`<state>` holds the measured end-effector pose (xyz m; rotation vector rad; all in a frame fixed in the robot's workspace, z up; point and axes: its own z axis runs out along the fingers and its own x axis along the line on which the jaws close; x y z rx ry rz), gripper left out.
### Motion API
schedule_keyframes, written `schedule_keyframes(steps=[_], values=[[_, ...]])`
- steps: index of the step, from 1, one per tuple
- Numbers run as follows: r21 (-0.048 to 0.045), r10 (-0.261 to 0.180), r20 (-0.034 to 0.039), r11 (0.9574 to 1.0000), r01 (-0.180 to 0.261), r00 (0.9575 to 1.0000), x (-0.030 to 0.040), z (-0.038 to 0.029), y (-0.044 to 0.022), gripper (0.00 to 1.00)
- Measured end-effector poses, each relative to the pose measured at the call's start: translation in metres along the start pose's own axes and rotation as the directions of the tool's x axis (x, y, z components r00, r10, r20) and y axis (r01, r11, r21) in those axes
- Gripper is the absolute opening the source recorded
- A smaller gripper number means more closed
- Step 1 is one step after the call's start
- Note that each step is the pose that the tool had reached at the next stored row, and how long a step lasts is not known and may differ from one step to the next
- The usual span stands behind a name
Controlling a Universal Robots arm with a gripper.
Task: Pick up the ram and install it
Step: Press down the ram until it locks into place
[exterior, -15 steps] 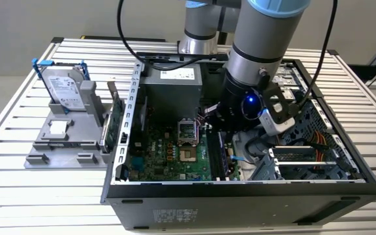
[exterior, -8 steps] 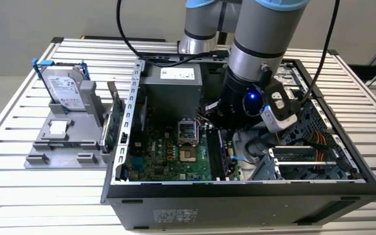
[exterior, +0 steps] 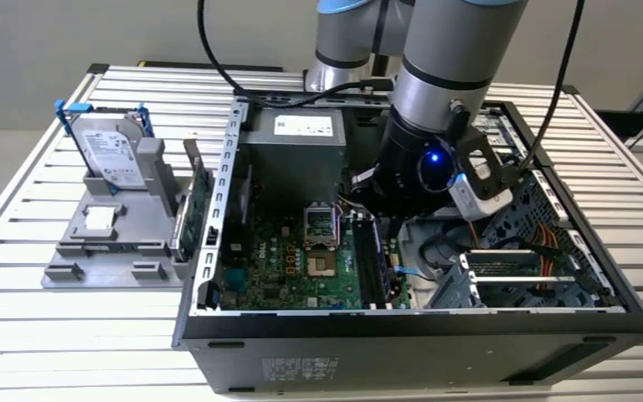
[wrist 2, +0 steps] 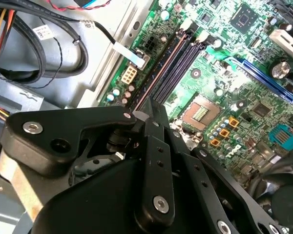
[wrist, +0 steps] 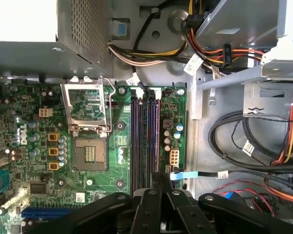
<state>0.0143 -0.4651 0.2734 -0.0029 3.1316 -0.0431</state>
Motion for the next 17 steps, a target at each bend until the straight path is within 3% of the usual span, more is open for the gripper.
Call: schedule_keyframes(steps=[8,12,17], values=[[-0.0002,-0.006,0.0002,1.0000,0.006,1.0000,-0.0001,-0.0062,-0.0002,0.00],[-0.0006,-0.054,0.0015,0.9985,0.054,0.9985,-0.0001,-0.0062,-0.0002,0.00],[-0.0009,-0.131,0.0036,0.9914,0.131,0.9914,0.0000,-0.0063,0.0001,0.00]])
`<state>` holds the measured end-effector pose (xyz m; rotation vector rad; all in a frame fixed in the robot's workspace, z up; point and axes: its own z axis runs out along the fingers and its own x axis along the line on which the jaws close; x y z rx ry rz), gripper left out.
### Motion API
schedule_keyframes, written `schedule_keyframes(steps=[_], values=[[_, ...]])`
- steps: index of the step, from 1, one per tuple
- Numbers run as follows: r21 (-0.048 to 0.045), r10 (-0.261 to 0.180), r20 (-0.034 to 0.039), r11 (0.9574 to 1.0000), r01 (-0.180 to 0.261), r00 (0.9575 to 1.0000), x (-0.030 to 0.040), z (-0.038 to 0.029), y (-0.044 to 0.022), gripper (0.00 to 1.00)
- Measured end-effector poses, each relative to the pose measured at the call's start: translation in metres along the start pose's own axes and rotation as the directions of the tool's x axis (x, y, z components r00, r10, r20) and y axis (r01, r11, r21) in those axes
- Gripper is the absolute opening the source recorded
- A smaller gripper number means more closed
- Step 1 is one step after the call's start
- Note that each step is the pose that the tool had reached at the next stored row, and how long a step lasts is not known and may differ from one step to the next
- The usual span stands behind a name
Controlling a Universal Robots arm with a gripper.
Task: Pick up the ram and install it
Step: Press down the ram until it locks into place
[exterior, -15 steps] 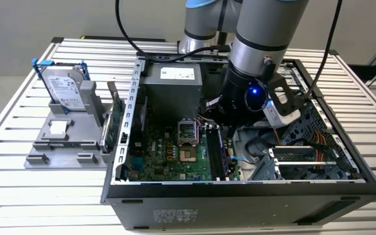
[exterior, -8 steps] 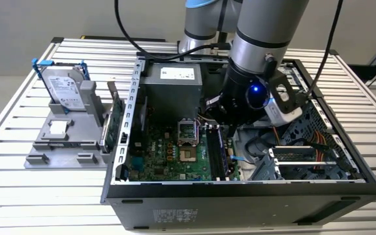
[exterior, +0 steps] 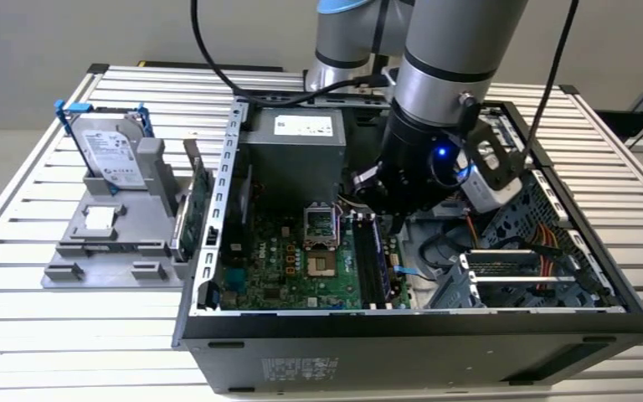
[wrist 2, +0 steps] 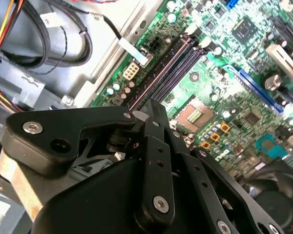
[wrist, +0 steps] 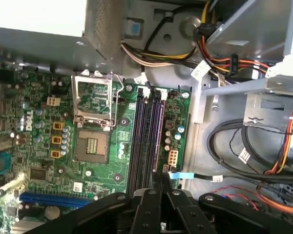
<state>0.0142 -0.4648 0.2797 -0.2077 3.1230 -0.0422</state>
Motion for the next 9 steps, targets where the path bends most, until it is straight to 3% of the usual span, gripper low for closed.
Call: schedule_keyframes(steps=[5,9], values=[[-0.0007,-0.071,0.0020,0.9975,0.071,0.9974,-0.0001,0.0002,0.0007,0.00],[-0.0012,-0.139,0.0040,0.9903,0.139,0.9903,-0.0002,0.0003,0.0012,0.00]])
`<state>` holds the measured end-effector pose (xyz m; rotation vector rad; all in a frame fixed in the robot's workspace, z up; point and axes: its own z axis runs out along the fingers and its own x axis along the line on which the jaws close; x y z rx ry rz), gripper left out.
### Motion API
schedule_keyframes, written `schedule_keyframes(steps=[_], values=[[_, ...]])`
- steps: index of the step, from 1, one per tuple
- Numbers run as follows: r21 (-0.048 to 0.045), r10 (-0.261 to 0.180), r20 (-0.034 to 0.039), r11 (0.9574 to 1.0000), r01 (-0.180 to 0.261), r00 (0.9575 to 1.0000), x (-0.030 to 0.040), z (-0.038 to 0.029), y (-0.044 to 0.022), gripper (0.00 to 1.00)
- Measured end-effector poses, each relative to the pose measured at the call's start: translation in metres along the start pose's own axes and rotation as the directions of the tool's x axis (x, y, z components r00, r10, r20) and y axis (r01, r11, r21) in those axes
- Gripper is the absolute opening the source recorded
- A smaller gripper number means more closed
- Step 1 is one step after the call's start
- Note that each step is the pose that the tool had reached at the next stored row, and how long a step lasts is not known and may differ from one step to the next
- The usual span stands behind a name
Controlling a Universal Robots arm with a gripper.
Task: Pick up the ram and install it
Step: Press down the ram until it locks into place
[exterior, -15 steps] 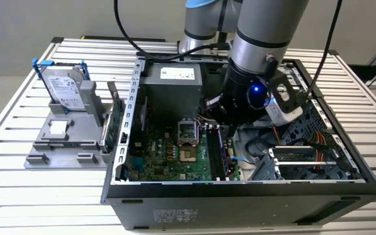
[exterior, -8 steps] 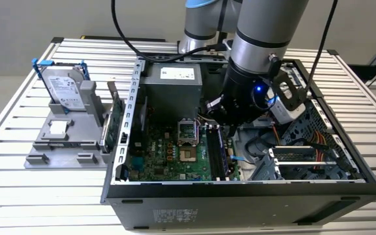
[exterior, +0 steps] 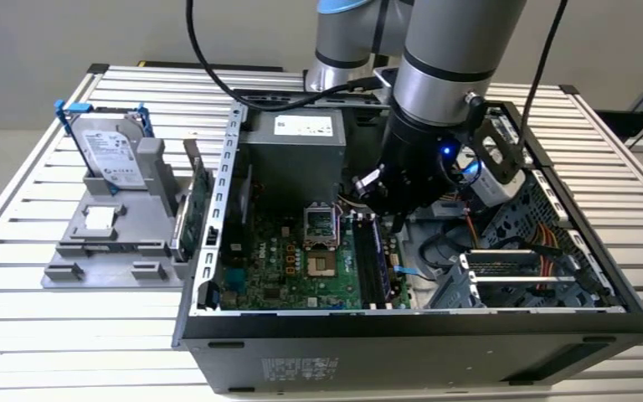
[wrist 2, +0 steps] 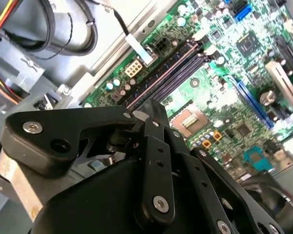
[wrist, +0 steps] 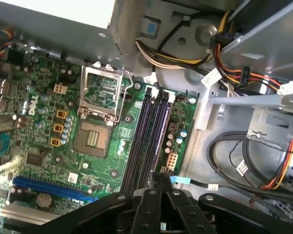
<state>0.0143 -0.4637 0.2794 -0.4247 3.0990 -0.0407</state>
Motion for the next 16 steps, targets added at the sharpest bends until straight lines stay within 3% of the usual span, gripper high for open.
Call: schedule_keyframes(steps=[3,8,12,16], values=[[-0.0014,-0.049,0.0016,0.9988,0.049,0.9988,0.0000,0.0001,0.0001,0.00],[-0.0133,-0.119,0.0079,0.9928,0.119,0.9929,0.0000,0.0007,0.0001,0.00],[-0.0180,-0.178,0.0116,0.9838,0.178,0.9839,0.0000,0.0015,0.0002,0.00],[-0.0193,-0.238,0.0138,0.9711,0.238,0.9713,0.0001,0.0024,0.0001,0.00]])
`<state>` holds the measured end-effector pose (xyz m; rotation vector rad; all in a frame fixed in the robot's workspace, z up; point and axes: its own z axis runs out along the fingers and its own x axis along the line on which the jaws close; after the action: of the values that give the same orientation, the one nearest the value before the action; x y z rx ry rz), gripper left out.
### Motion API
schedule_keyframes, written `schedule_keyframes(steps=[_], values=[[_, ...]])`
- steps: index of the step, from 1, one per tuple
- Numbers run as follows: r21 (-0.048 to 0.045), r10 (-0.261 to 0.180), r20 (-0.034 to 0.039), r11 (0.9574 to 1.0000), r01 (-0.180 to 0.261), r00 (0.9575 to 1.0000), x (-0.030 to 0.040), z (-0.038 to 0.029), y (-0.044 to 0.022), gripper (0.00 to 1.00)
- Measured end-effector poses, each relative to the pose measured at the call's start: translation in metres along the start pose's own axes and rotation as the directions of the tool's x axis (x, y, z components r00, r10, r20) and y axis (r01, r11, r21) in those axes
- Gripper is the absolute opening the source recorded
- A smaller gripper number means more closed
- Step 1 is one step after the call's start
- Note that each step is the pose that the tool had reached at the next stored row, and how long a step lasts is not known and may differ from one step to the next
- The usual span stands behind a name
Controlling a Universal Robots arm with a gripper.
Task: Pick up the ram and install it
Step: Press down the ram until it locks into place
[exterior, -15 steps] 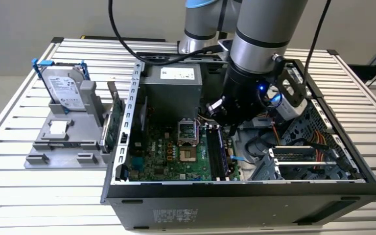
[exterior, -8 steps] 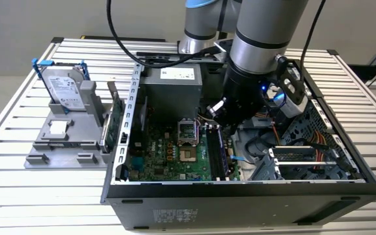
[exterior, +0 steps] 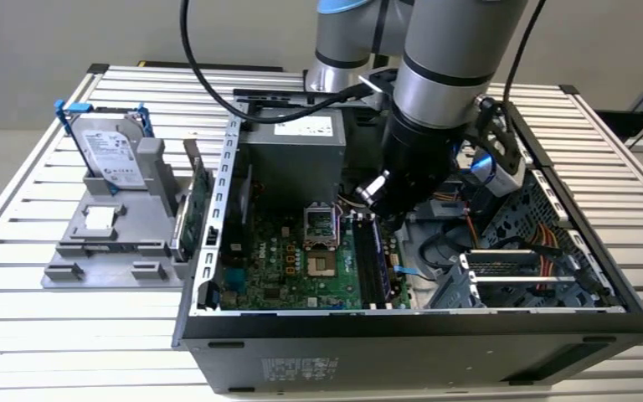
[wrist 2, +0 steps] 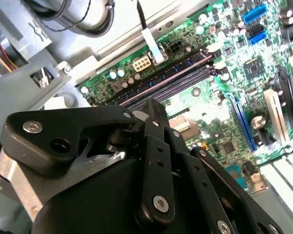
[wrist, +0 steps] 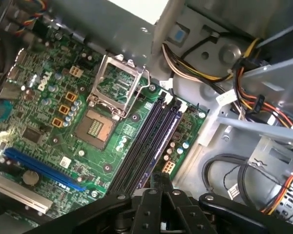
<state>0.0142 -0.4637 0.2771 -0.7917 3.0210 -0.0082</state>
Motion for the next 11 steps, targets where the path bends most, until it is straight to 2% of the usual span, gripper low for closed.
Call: schedule_keyframes(steps=[5,8,11], values=[[-0.0019,-0.075,0.0012,0.9972,0.075,0.9972,0.0000,0.0009,0.0000,0.00],[-0.0026,-0.122,0.0017,0.9926,0.122,0.9926,0.0000,0.0013,0.0001,0.00],[-0.0033,-0.165,0.0023,0.9862,0.165,0.9862,-0.0001,0.0016,0.0002,0.00]])
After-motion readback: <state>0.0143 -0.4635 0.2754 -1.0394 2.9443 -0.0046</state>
